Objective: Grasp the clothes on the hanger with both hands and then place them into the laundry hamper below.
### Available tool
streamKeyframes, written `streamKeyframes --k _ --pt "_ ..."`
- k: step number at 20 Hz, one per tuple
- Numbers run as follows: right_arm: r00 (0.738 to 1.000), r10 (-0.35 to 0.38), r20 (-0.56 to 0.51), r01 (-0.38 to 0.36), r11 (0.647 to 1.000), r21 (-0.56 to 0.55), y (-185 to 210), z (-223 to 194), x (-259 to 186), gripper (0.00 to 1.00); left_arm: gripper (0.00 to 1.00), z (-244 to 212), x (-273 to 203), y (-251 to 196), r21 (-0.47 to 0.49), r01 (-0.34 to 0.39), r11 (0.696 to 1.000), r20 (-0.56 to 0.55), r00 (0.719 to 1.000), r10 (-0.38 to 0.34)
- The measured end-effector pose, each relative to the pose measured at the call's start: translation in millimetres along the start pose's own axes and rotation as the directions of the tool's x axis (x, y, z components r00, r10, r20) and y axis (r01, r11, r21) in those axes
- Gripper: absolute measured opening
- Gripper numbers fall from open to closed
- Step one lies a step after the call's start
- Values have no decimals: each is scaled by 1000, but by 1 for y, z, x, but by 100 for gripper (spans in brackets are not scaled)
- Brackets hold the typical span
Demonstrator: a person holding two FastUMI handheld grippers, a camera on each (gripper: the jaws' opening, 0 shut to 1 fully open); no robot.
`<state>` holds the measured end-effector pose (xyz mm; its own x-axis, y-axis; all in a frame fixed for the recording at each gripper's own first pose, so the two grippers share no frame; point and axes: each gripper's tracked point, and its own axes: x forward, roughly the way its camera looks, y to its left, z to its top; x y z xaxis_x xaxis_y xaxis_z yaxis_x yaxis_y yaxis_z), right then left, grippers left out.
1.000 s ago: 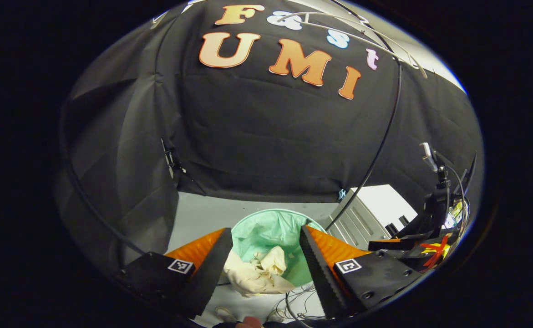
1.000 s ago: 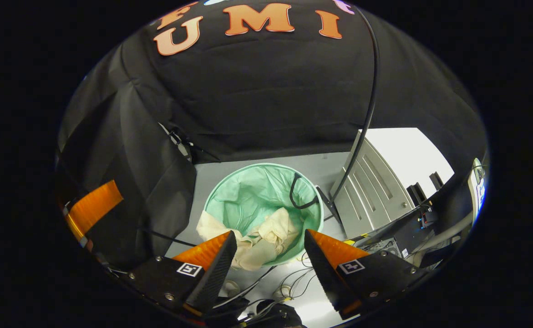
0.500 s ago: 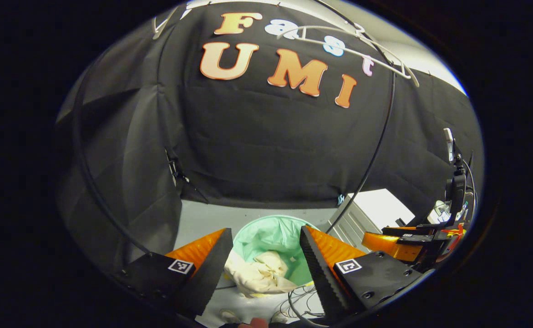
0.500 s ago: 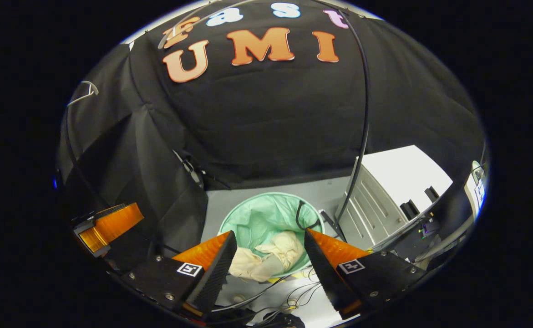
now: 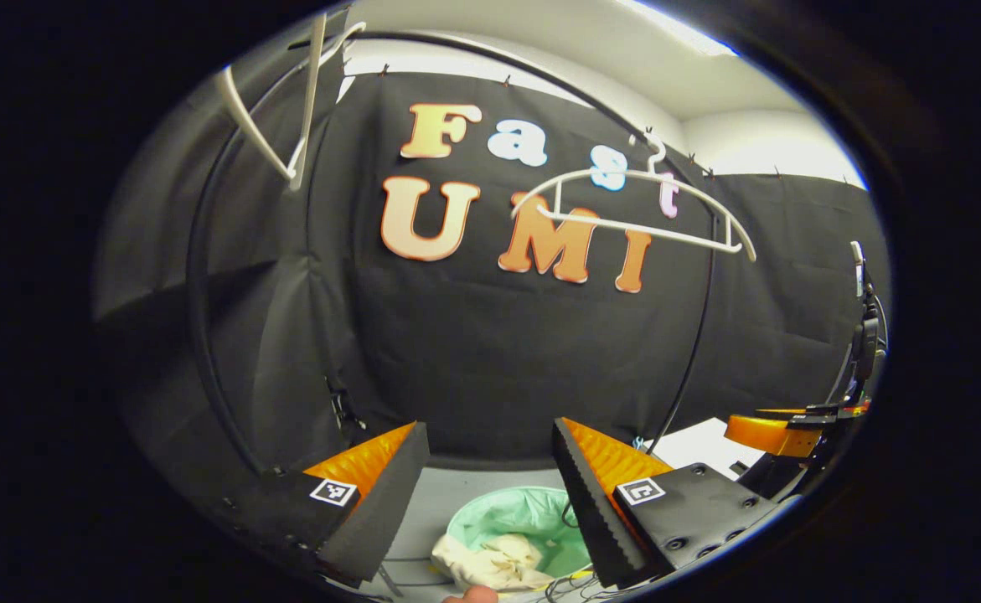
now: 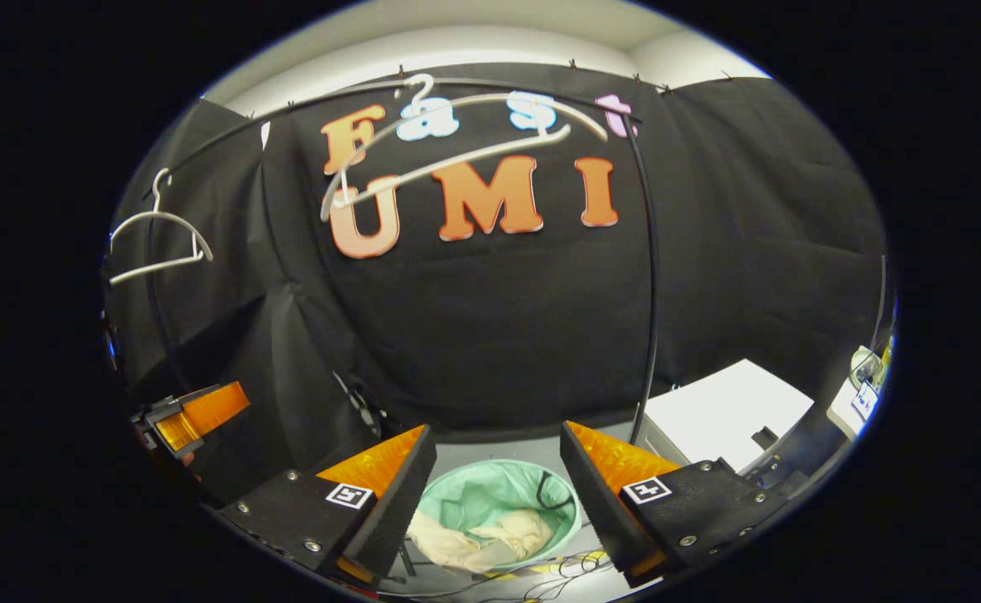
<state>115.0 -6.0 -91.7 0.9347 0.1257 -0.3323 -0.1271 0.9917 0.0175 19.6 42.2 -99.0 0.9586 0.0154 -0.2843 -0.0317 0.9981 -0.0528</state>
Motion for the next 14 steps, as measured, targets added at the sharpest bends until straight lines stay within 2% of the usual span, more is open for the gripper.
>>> streamKeyframes --k 3,4,6,7,9,14 --pt "996 -20 92 21 1000 -5 -8 43 -19 93 100 37 -10 -3 -1 8 1000 79 997 -8" --pt "992 -35 120 36 999 -6 -12 57 -26 93 100 45 -13 -4 3 10 1000 99 995 -10" --pt "983 -52 175 56 998 -15 -21 80 -36 93 94 57 -16 -1 4 8 1000 126 992 -9" --pt "980 -58 193 63 998 -21 -23 89 -39 93 97 61 -17 2 -2 2 1000 131 991 -1" --pt "973 -59 224 64 998 -14 -21 109 -48 93 97 70 -19 8 -15 -13 1000 143 990 15" --pt "955 -65 289 72 997 -13 -24 135 -74 93 97 98 -28 15 -29 -35 999 205 978 40"
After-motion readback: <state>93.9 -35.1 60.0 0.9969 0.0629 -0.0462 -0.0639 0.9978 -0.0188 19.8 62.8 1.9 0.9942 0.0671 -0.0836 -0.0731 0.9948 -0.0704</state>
